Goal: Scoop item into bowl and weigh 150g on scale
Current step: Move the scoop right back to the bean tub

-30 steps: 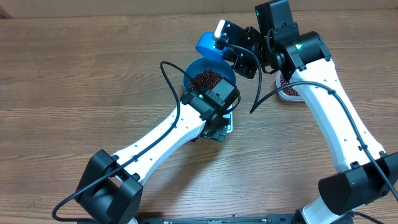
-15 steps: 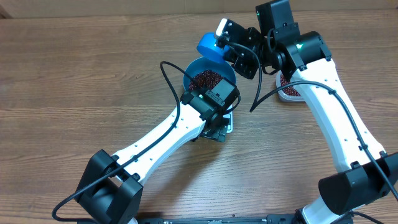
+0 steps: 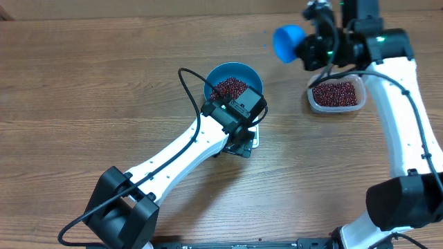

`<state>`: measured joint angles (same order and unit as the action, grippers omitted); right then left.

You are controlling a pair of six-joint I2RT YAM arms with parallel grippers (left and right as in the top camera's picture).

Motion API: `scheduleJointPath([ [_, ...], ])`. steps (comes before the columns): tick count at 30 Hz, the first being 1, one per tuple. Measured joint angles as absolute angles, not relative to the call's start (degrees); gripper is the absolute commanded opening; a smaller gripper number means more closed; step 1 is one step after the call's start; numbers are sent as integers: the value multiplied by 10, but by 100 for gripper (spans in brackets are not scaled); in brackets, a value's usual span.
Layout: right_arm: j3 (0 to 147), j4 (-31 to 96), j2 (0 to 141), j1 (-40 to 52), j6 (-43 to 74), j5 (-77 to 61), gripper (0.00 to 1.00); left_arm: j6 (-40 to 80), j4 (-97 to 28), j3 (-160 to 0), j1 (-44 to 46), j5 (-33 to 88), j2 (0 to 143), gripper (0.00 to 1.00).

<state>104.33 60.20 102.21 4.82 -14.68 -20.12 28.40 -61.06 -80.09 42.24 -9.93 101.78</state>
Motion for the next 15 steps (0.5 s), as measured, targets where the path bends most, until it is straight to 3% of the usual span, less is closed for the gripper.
scheduleJointPath([
  [15,1042,681,1036,-54,-108,-133,4,284,-611,-801,422,-99,1018,100],
])
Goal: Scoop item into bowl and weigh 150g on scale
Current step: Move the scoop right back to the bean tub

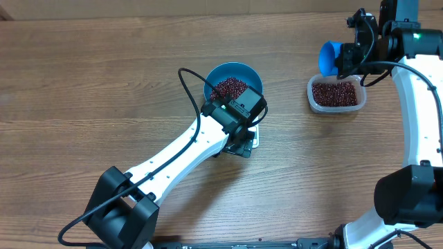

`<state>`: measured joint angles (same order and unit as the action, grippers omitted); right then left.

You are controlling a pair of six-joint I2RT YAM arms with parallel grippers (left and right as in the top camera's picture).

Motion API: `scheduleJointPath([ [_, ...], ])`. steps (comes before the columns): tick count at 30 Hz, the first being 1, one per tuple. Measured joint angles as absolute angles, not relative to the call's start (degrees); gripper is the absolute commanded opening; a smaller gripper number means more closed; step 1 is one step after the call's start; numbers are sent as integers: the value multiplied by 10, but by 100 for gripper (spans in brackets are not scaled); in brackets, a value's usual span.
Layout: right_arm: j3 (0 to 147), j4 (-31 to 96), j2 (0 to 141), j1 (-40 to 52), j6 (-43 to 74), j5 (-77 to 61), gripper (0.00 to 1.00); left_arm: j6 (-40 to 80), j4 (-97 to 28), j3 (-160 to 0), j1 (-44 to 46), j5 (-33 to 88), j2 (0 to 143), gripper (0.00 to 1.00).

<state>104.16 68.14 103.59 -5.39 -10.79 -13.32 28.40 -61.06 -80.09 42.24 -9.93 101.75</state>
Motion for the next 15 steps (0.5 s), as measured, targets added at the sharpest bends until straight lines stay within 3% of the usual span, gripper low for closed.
scheduleJointPath([
  [15,928,604,1036,-54,-107,-117,4,284,-611,-801,422,-99,1018,100],
])
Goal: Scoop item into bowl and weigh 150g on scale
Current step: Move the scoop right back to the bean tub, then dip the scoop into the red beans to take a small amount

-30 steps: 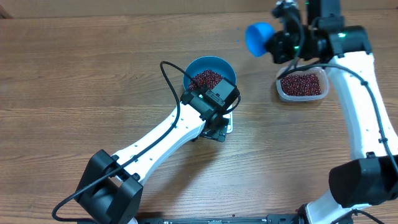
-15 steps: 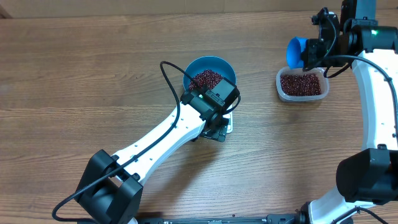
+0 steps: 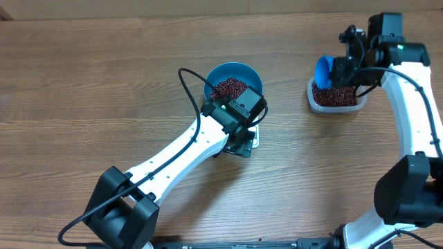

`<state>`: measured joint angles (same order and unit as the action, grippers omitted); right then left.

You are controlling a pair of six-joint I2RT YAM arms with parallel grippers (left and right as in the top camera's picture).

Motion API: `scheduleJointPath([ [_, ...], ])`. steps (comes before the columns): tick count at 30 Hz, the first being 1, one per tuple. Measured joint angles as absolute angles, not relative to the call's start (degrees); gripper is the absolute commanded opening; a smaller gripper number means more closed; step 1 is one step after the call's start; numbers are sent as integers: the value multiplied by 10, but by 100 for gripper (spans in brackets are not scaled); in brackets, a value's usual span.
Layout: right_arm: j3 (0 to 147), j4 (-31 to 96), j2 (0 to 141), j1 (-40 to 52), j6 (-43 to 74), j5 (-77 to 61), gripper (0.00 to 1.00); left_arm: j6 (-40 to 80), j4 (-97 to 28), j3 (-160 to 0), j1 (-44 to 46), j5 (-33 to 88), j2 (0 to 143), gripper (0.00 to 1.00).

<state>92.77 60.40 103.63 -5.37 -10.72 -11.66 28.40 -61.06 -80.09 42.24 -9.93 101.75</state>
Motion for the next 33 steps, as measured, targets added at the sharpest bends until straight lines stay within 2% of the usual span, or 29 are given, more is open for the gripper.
scheduleJointPath([
  [12,849,536,1038,-54,-96,-19,6,284,-611,-801,422,-99,1018,100],
  [17,848,536,1038,-53,-75,-37,7,284,-611,-801,422,-99,1018,99],
  [23,848,551,1038,-53,-62,-95,4,284,-611,-801,422,-99,1018,99],
  [33,850,556,1038,-53,-60,-114,4,284,-611,-801,422,-99,1018,100],
])
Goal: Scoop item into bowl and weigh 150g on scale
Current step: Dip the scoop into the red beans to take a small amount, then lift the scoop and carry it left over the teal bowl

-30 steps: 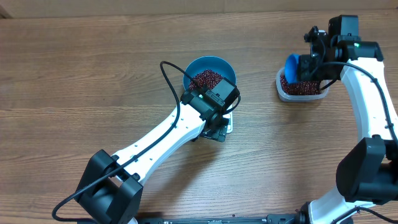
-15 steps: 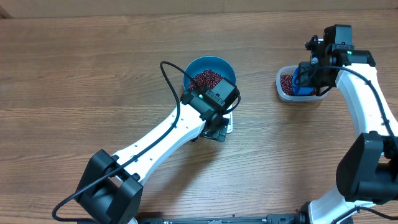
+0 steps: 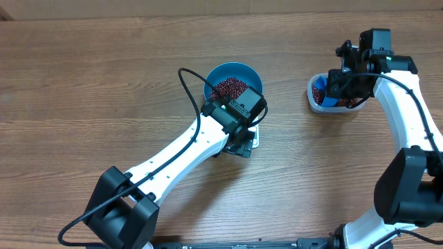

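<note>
A blue bowl [image 3: 213,72] with a heap of red beans [image 3: 232,88] stands at the table's middle, on a small scale [image 3: 254,139] that shows only as a pale edge. My left arm's wrist covers the bowl's near side; the left gripper [image 3: 237,147] points down at the scale and its fingers are hidden. At the right, a clear container [image 3: 313,102] holds more red beans. My right gripper [image 3: 346,86] hangs over it, shut on a blue scoop [image 3: 331,102] that is dipped into the container's beans.
Bare wooden table [image 3: 104,83] lies to the left and in front. A black cable [image 3: 185,79] loops from the left arm beside the bowl. Both arm bases sit at the near edge.
My right gripper has dropped lower and a little right. The scoop, then tilted at the container's left rim, now lies down inside among the beans. The left arm and bowl are unchanged.
The right gripper first held the blue scoop high between bowl and container. It then hung above the container's far rim, then tilted at the container's left edge, and now sits dipped in the beans. The left arm stayed at the bowl throughout.
</note>
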`<state>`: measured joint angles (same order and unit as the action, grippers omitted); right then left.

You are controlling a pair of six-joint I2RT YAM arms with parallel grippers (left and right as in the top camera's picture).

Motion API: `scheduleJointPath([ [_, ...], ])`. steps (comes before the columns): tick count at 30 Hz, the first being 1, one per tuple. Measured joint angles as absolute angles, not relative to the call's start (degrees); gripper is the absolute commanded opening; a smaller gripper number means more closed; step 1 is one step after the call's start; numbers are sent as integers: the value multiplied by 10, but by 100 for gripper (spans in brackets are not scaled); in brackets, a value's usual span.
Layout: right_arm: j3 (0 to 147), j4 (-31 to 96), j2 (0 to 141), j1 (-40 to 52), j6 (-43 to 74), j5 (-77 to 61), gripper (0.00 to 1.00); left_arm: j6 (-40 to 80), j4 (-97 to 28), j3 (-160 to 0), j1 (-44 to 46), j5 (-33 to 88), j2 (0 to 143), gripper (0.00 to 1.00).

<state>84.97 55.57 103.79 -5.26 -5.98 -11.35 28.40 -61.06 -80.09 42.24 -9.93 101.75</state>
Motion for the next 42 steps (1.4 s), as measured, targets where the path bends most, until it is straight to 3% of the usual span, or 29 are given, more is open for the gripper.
scheduleJointPath([
  [26,866,565,1038,-53,-60,-23,4,284,-611,-801,422,-99,1018,100],
  [42,973,649,1038,-64,-60,-68,4,284,-611,-801,422,-99,1018,99],
])
